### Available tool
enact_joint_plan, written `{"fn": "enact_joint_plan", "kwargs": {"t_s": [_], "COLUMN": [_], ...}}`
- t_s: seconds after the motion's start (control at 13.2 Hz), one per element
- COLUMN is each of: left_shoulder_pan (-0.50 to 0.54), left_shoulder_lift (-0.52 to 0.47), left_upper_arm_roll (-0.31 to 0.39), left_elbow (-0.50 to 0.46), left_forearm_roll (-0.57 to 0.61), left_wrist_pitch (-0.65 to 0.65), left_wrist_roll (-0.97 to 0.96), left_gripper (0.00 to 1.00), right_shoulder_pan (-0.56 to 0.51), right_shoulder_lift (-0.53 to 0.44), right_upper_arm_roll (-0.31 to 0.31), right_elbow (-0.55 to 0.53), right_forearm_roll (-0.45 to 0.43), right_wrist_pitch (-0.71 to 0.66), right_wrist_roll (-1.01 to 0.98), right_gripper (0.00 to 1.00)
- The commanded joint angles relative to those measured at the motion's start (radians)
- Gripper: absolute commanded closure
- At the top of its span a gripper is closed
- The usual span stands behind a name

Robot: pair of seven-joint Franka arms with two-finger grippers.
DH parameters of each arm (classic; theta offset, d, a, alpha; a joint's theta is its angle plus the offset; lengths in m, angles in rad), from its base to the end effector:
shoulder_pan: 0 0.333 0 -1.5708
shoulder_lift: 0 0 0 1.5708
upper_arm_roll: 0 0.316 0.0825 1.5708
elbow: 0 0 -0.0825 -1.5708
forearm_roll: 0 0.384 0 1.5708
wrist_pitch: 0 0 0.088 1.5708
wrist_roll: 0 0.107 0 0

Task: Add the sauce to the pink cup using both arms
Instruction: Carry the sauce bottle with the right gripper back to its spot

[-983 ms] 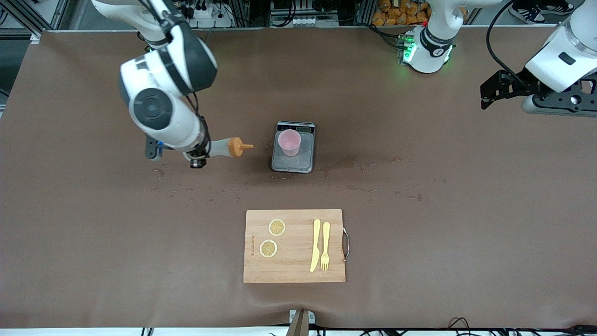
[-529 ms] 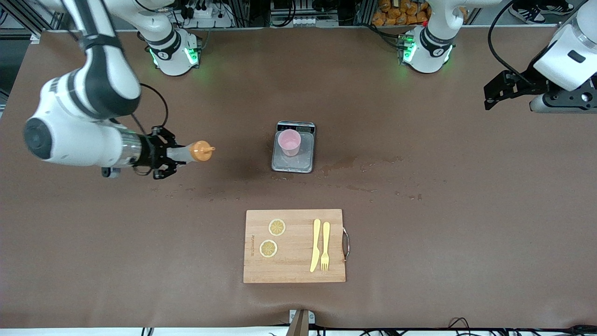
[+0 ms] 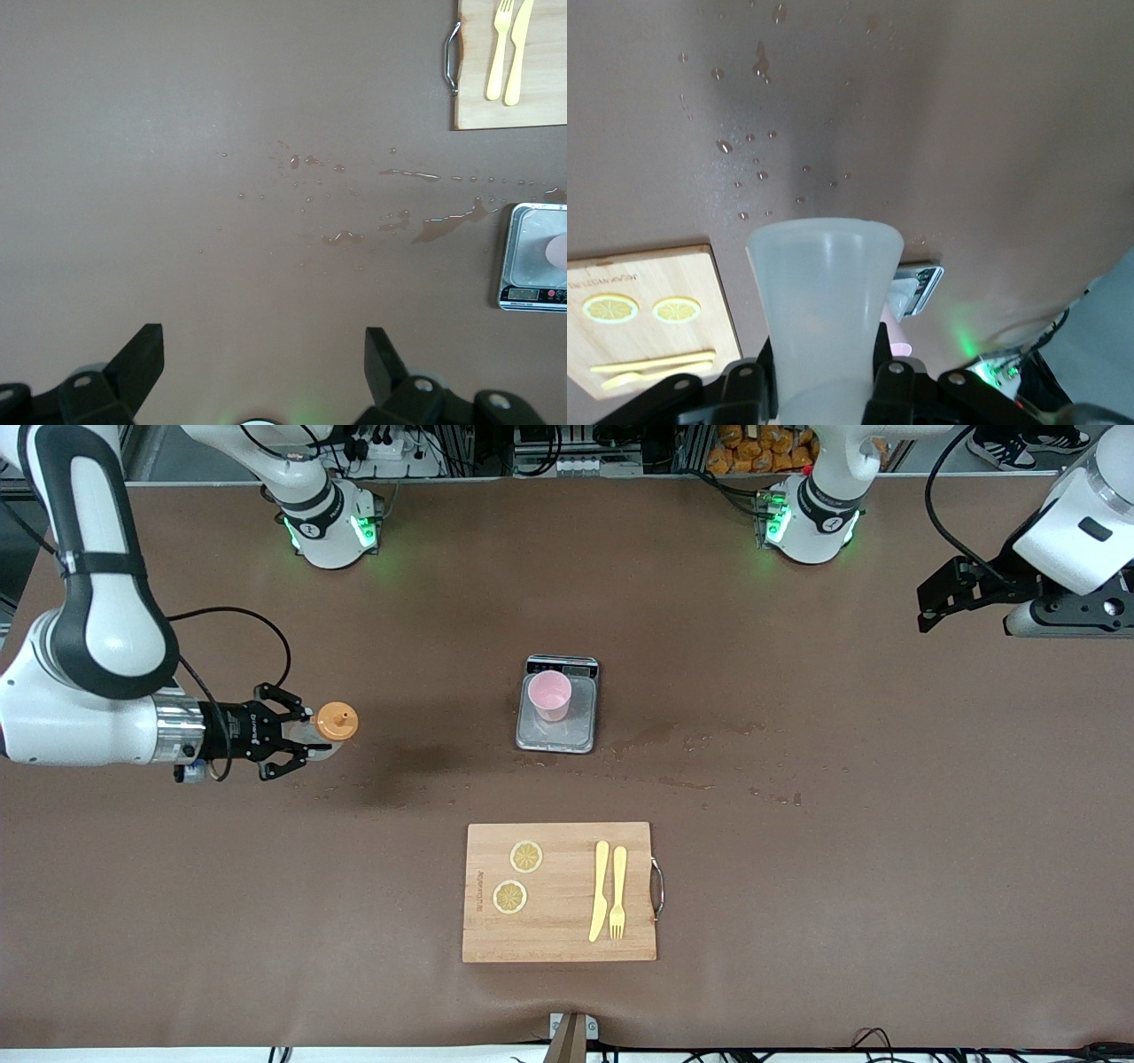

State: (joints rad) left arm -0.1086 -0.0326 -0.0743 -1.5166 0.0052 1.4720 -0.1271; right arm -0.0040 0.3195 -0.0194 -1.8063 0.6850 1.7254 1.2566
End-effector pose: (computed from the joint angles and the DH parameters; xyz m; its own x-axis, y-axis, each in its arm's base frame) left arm 0.5254 -0.0973 0.6589 0.9984 -0.0552 -0.0110 -0.0553 -0.9984 -0.0091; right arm 0.5989 0.0451 0.3594 -0.0553 -0.7695 -0.6363 -0.9645 -0.1237 0.2334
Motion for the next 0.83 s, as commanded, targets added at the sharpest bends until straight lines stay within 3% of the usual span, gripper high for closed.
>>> {"fn": "enact_joint_plan", "kwargs": {"t_s": [0.0,0.45,0.76], "left_shoulder_pan": [0.003,0.003,0.003], "left_shoulder_lift": [-0.01,-0.01,-0.01], "left_upper_arm_roll": [-0.001,0.001,-0.001], "left_elbow": [0.004,0.004,0.004], "left_forearm_roll": [-0.016,-0.016,-0.016], "left_wrist_pitch": [0.002,0.002,0.002], "left_wrist_roll": [-0.023,-0.023,-0.023], "left_gripper": [0.0,0.0,0.0], "right_shoulder_pan": [-0.109,-0.319,-0.389], "right_shoulder_lift": [0.068,0.251,0.342], "right_upper_arm_roll": [0.018,0.018,0.018], "right_elbow": [0.004,0.01,0.016], "right_forearm_roll": [0.088,0.146,0.151], "right_wrist_pitch": [-0.065,-0.196,-0.207], "right_wrist_roll": [-0.162,-0.504,-0.641], "right_gripper": [0.8,0.79,0.79]}}
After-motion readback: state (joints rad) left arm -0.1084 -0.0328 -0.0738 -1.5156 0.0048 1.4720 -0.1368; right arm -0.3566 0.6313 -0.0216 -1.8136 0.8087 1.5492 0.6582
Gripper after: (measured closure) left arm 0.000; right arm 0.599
